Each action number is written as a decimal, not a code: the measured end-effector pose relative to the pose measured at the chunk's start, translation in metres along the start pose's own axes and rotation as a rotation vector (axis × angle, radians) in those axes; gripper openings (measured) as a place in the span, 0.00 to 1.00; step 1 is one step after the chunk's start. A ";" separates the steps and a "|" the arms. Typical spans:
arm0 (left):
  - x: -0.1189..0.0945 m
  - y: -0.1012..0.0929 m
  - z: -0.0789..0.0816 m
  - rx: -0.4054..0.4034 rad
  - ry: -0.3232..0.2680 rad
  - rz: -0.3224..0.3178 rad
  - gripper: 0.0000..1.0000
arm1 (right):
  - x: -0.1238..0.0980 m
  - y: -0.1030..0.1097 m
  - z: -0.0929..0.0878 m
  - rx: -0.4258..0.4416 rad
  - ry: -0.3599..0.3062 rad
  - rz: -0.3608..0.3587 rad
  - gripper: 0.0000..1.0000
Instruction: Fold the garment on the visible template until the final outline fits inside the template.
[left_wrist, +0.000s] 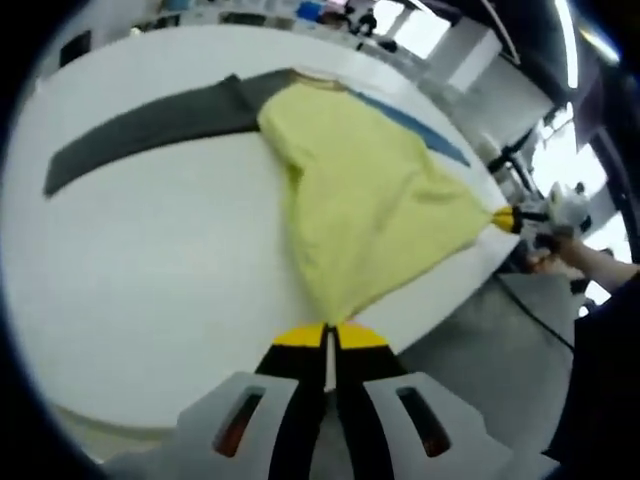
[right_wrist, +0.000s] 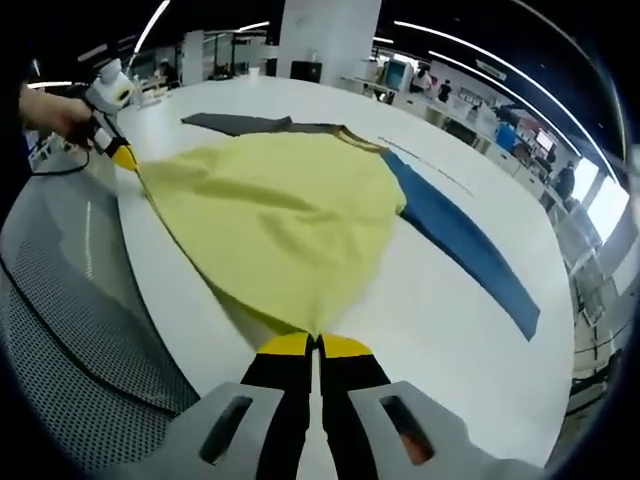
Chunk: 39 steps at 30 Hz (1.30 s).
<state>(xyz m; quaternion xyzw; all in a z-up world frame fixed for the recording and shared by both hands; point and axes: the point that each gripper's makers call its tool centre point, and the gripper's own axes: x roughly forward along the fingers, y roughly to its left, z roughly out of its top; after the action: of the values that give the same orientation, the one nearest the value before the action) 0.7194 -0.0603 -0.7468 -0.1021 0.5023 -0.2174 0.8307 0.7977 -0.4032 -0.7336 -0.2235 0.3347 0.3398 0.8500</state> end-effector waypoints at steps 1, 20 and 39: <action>0.000 0.003 -0.001 0.001 0.007 0.010 0.00 | -0.002 -0.002 0.000 0.016 -0.005 -0.007 0.02; 0.003 -0.022 -0.020 0.103 0.101 -0.099 0.00 | -0.006 0.027 -0.014 -0.006 0.045 0.063 0.02; 0.002 0.002 -0.052 -0.082 0.213 -0.049 0.00 | -0.007 0.033 -0.043 -0.038 0.134 0.091 0.02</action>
<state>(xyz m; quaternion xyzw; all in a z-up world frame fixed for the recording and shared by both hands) 0.6749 -0.0569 -0.7739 -0.1245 0.5936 -0.2267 0.7621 0.7520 -0.4097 -0.7625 -0.2465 0.3939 0.3688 0.8050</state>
